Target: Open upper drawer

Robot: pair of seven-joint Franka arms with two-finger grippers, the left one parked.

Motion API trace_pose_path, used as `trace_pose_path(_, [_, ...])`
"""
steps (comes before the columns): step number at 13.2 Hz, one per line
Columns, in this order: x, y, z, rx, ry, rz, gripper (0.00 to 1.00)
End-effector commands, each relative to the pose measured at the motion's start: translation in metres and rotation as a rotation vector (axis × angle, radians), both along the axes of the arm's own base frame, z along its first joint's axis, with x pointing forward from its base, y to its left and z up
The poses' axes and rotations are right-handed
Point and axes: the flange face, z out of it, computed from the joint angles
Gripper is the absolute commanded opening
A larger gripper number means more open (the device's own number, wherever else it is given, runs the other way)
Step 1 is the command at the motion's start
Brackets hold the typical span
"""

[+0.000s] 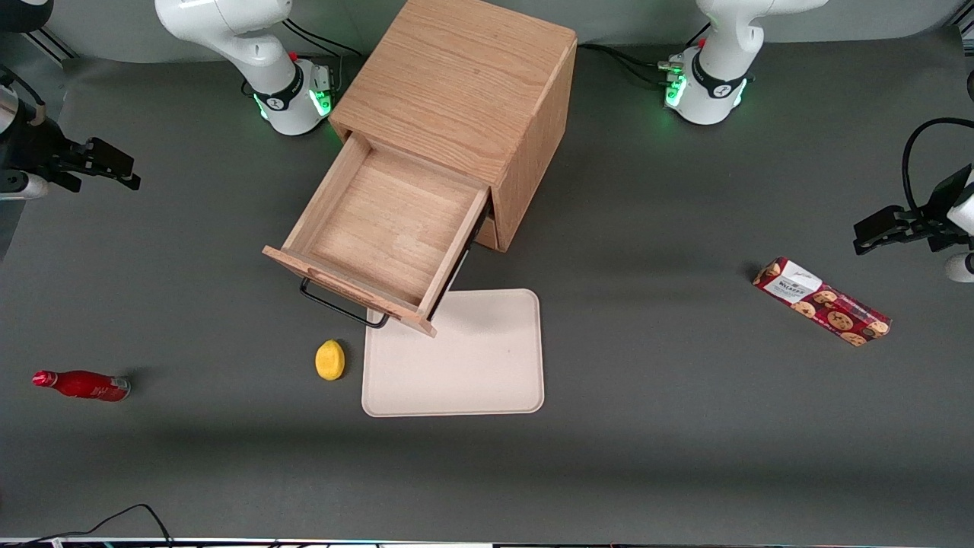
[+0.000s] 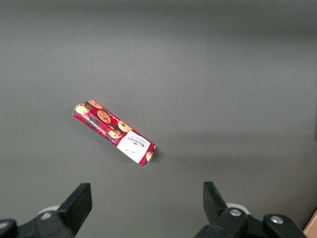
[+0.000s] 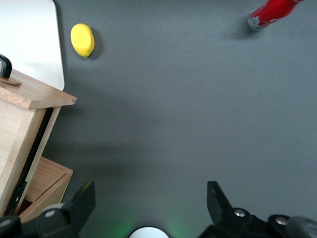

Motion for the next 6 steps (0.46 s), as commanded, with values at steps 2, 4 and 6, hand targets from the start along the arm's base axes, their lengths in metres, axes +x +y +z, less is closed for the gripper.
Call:
trace_pose_path(2, [0.035,-0.012,0.003,-0.044,-0.008,-0.026,1.00])
trace_pose_path(4, [0.058,-0.015,0.003,-0.059,-0.013,-0.037,1.00])
trace_pose_path(6, [0.064,-0.027,0.005,-0.062,-0.018,-0.037,1.00])
